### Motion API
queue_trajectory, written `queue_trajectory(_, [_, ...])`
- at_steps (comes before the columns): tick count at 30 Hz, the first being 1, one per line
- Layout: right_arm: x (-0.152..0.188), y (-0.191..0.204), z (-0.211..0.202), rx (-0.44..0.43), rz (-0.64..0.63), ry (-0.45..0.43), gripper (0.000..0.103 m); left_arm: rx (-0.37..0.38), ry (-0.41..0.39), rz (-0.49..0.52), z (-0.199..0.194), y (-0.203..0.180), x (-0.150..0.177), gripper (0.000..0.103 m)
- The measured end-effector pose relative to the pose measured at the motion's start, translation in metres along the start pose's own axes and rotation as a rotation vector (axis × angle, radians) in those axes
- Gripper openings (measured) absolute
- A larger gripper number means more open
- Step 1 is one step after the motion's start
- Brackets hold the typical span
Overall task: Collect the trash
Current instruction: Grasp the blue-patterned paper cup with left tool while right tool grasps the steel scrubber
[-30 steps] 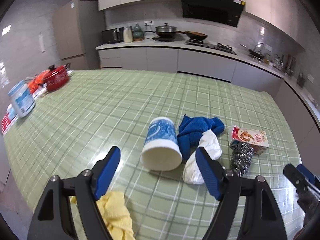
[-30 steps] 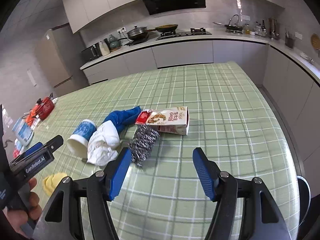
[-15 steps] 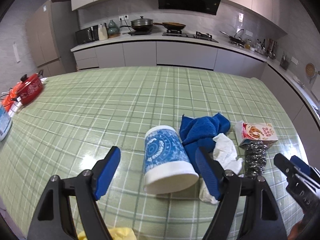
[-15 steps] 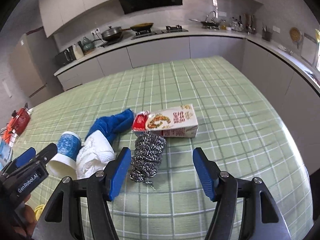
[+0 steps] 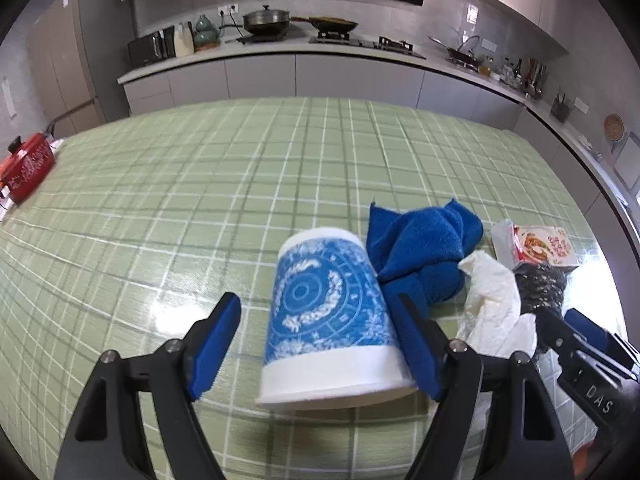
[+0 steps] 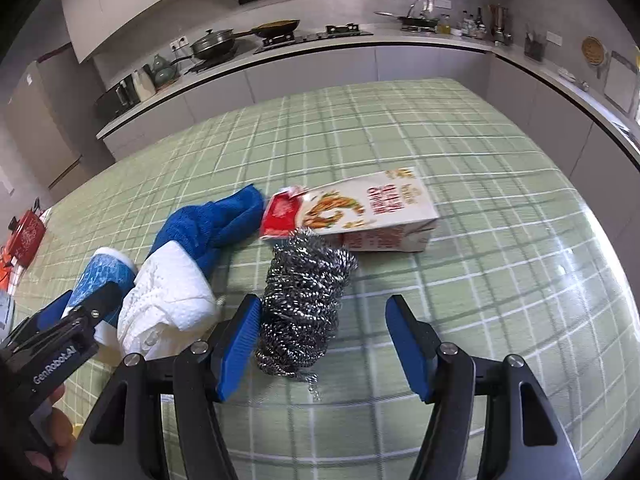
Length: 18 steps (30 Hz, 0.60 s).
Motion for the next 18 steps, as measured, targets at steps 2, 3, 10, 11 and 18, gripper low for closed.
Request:
queue_trajectory(2, [0.002, 0.002, 0.004, -0.025, 0.003, 0.009, 0.066, 0.022, 0.01, -0.001, 0.001, 0.0, 0.003, 0.076])
queue_trajectory(3, [0.002, 0.003, 0.005, -0.036, 0.004, 0.011, 0.066, 0.033, 0.008, -0.007, 0.0, 0.001, 0.003, 0.068])
queue_trajectory(10, [0.006, 0.006, 0.007, -0.083, -0.011, 0.01, 0.04, 0.057, -0.033, -0.003, -0.012, 0.001, 0.008, 0.057])
queue_trajectory(11, [0.006, 0.006, 0.005, -0.083, -0.014, 0.005, 0.039, 0.057, -0.043, -0.001, -0.015, 0.001, 0.009, 0.055])
queue_trajectory(18, [0.008, -0.005, -0.029, -0.076, -0.034, -0.072, 0.039, 0.048, -0.126, -0.03, -0.049, 0.003, 0.006, 0.054])
Point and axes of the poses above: each gripper's, at about its wrist camera, not at the fingertips, and z roughly the way its jaws point, y to its left, x to its underside, the point moved 3 cm from there along z, roughly the way its jaws point, and after that the axes turned 1 degree about -y, right-handed, at the moved point
